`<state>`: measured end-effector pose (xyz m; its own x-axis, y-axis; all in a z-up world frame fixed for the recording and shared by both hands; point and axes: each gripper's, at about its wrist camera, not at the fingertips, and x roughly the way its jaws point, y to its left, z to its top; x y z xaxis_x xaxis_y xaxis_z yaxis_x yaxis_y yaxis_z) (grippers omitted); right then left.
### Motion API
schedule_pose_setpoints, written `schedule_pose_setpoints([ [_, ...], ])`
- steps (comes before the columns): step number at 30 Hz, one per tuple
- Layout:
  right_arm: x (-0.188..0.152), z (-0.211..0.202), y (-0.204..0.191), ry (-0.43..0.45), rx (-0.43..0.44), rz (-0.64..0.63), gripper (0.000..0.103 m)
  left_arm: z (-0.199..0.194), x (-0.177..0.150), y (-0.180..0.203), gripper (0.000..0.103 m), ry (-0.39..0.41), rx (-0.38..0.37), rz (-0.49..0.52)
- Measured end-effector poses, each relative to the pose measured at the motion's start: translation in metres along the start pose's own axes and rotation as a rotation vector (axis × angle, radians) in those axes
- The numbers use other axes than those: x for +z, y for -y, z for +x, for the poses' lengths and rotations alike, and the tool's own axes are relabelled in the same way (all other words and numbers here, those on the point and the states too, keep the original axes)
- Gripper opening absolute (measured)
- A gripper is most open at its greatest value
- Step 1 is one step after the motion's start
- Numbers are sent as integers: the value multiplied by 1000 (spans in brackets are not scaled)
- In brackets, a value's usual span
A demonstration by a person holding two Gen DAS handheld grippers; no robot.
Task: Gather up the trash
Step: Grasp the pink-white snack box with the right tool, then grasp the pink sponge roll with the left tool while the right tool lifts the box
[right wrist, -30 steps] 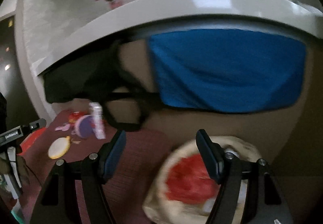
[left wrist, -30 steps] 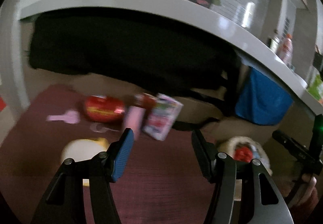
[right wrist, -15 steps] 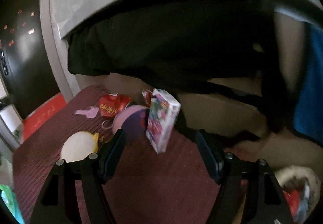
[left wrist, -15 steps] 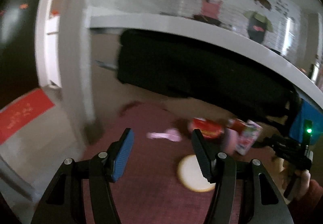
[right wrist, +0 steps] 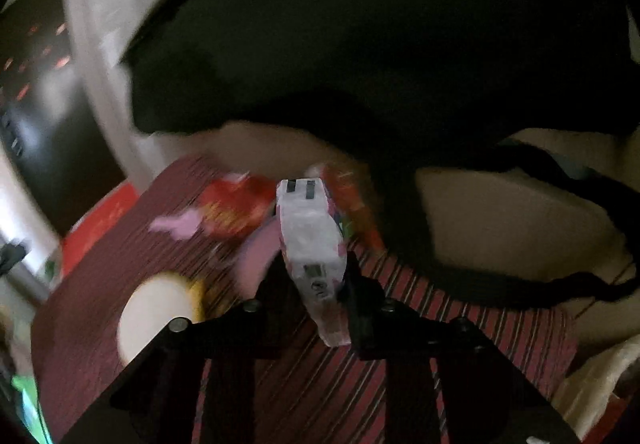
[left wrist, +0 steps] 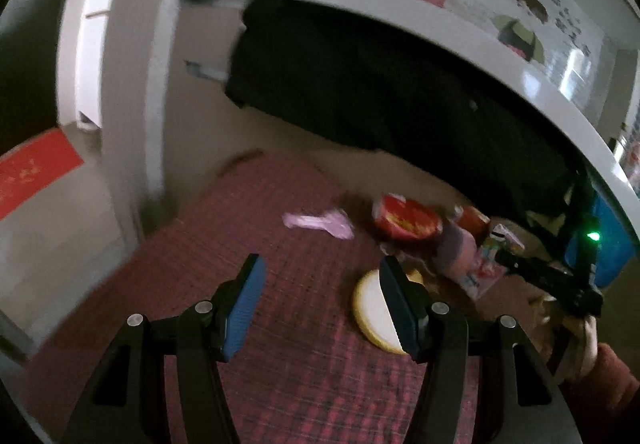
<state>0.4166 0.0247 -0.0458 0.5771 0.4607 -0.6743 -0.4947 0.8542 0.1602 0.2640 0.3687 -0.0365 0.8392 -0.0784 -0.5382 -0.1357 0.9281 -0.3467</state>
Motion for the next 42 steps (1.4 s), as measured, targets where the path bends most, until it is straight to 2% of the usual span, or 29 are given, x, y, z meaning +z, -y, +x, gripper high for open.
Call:
schedule_pose_setpoints([
  [4, -29, -36, -14, -31, 88, 5, 17, 23, -13, 22, 60, -61, -55, 45],
  [7, -50, -58, -20, -46, 122, 15, 17, 45, -25, 34, 60, -136, -89, 67],
  [12, -88, -84, -23, -65, 136, 34, 17, 89, -31, 31, 60, -250, -107, -18],
  [19, -110, -98, -7, -59, 145, 132, 17, 130, -31, 30, 60, -310, -77, -104],
  [21, -113, -99, -4, -60, 142, 144, 17, 133, -28, 34, 61, -300, -82, -110],
  [25, -120, -98, 1, -71, 151, 172, 17, 135, -27, 44, 61, -320, -157, -141],
  [33, -123, -92, 1, -78, 182, 188, 17, 107, -15, 88, 61, -254, -294, -65],
  [37, -126, -89, 2, -85, 195, 196, 17, 104, -14, 106, 61, -260, -294, -42],
  [42, -133, -90, 7, -91, 202, 218, 18, 113, -22, 122, 60, -306, -294, -40],
])
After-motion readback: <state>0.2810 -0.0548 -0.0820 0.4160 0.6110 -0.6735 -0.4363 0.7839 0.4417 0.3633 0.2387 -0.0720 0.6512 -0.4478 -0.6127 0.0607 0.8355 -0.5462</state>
